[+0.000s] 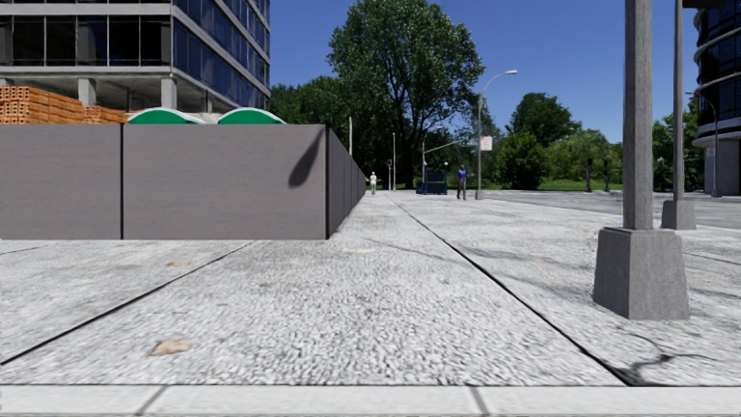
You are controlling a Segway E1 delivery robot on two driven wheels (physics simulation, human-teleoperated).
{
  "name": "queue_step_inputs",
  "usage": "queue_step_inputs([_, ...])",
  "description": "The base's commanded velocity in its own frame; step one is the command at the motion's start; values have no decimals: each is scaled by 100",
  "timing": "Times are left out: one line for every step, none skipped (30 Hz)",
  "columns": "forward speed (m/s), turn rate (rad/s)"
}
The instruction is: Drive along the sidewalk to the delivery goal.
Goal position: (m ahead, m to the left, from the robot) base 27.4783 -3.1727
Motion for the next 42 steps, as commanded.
queue_step_inputs([200,0])
queue_step_inputs([200,0])
queue_step_inputs([200,0])
queue_step_inputs([200,-2])
queue_step_inputs([200,-2])
queue_step_inputs([200,-9])
queue_step_inputs([200,-24])
queue_step_inputs([200,-43])
queue_step_inputs([200,-71])
queue_step_inputs([200,-89])
queue_step_inputs([200,-89])
queue_step_inputs([200,-94])
queue_step_inputs([200,-93])
queue_step_inputs([200,-8])
queue_step_inputs([200,-4])
queue_step_inputs([200,-2])
queue_step_inputs([200,-2])
queue_step_inputs([200,-1])
queue_step_inputs([200,-1])
queue_step_inputs([200,-1])
queue_step_inputs([200,-1])
queue_step_inputs([200,-1])
queue_step_inputs([200,-1])
queue_step_inputs([200,-1])
queue_step_inputs([200,-1])
queue_step_inputs([200,-1])
queue_step_inputs([200,-1])
queue_step_inputs([200,-1])
queue_step_inputs([200,-1])
queue_step_inputs([200,-1])
queue_step_inputs([200,-1])
queue_step_inputs([200,-1])
queue_step_inputs([200,-1])
queue_step_inputs([200,-1])
queue_step_inputs([200,-1])
queue_step_inputs([200,-1])
queue_step_inputs([200,-1])
queue_step_inputs([200,-1])
queue_step_inputs([200,-1])
queue_step_inputs([200,-1])
queue_step_inputs([200,-1])
queue_step_inputs([200,-1])
